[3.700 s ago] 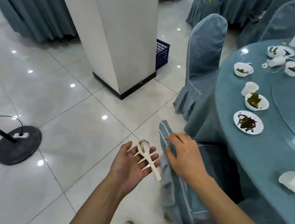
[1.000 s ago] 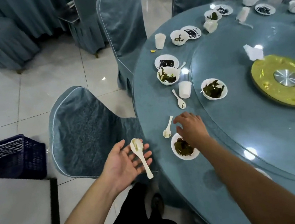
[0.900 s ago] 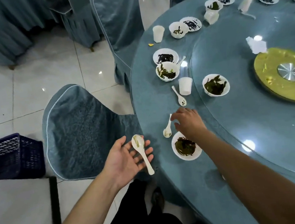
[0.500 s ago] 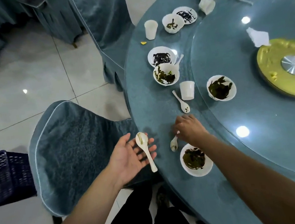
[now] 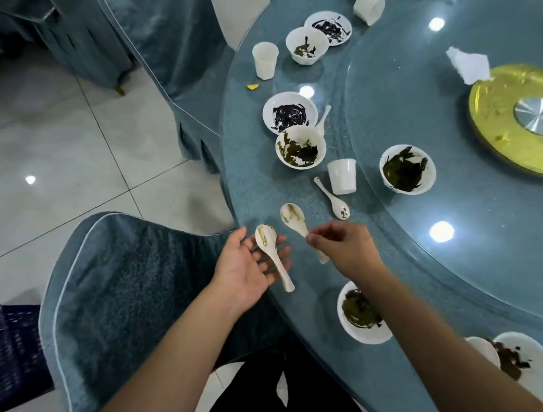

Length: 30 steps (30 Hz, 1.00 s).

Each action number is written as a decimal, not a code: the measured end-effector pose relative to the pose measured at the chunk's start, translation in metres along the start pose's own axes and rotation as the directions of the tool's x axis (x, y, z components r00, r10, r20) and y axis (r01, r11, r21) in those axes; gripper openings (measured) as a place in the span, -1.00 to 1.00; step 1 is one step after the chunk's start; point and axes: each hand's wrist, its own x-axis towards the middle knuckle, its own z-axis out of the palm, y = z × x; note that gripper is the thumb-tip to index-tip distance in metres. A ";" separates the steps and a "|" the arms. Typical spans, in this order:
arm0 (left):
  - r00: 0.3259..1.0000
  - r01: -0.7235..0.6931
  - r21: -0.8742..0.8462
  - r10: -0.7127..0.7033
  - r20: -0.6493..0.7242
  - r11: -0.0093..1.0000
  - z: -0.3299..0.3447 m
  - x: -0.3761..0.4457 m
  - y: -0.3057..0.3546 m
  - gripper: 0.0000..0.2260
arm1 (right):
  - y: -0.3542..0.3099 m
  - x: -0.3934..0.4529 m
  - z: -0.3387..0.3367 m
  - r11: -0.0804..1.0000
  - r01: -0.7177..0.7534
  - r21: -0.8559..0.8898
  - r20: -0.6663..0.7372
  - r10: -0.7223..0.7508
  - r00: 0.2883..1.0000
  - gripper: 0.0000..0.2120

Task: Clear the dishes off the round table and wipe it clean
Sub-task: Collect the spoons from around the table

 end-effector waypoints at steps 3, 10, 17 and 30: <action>1.000 -0.009 -0.009 0.009 -0.018 1.000 0.009 0.004 -0.001 -0.51 | -0.008 -0.012 0.012 1.000 -0.015 0.019 0.063 0.014 0.998 -0.92; 1.000 -0.004 -0.021 0.005 0.024 1.000 0.021 0.012 -0.005 -0.52 | -0.009 -0.010 0.016 0.992 -0.030 -0.125 0.048 0.036 0.998 -0.91; 1.000 0.000 -0.071 0.001 0.027 0.997 0.018 0.020 -0.006 -0.50 | 0.008 0.061 -0.015 0.759 0.098 -0.644 -0.042 -0.162 0.986 -0.73; 1.000 -0.004 -0.091 0.003 -0.009 0.996 -0.005 0.012 -0.003 -0.50 | 0.043 0.089 0.014 0.402 0.230 -0.886 0.152 -0.217 0.964 -0.89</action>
